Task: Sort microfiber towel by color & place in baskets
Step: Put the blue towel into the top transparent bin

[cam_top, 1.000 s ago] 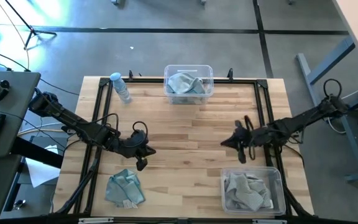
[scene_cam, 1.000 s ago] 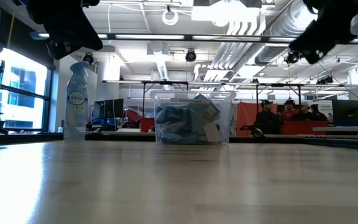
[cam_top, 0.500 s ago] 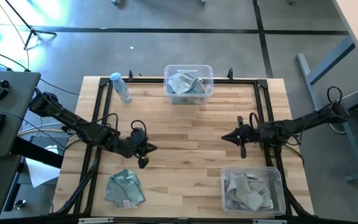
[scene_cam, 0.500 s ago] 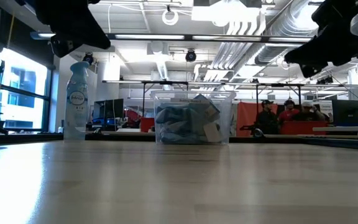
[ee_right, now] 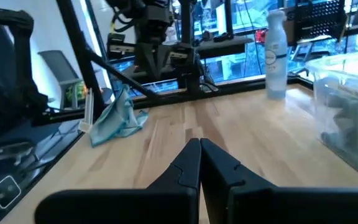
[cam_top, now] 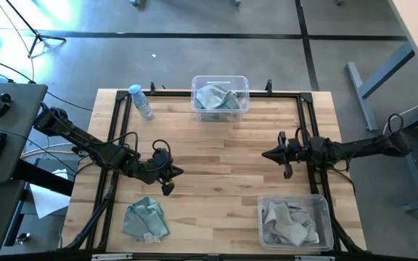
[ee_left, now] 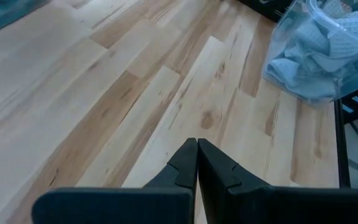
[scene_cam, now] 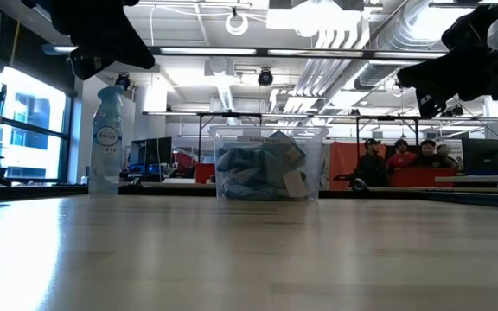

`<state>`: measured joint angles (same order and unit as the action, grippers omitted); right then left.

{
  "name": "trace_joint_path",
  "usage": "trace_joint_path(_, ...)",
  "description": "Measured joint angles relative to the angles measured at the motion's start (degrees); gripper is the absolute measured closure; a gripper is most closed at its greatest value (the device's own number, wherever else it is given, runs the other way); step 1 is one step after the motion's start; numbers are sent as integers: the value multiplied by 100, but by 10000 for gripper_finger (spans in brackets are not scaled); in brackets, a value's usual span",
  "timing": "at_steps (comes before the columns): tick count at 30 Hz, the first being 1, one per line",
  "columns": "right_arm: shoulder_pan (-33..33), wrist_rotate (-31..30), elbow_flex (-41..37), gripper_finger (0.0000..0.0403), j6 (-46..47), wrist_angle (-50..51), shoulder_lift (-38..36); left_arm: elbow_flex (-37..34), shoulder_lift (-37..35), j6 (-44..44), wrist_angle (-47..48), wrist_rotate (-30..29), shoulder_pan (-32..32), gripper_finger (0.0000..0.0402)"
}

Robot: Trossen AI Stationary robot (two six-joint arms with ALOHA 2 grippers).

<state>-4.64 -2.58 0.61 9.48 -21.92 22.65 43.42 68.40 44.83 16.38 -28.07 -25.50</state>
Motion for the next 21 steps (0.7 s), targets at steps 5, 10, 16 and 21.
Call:
trace_joint_path(5,28,268,-3,403,100,419,-497,0,0,204,5,2,-1,401)
trace_joint_path(10,28,33,-3,403,59,544,-1003,0,0,207,4,2,-2,401)
trace_joint_path(16,28,-287,-3,403,-76,815,-1589,0,0,202,6,2,-2,401)
trace_joint_path(21,28,-346,-3,403,-47,1144,-2033,0,0,204,4,2,-2,402)
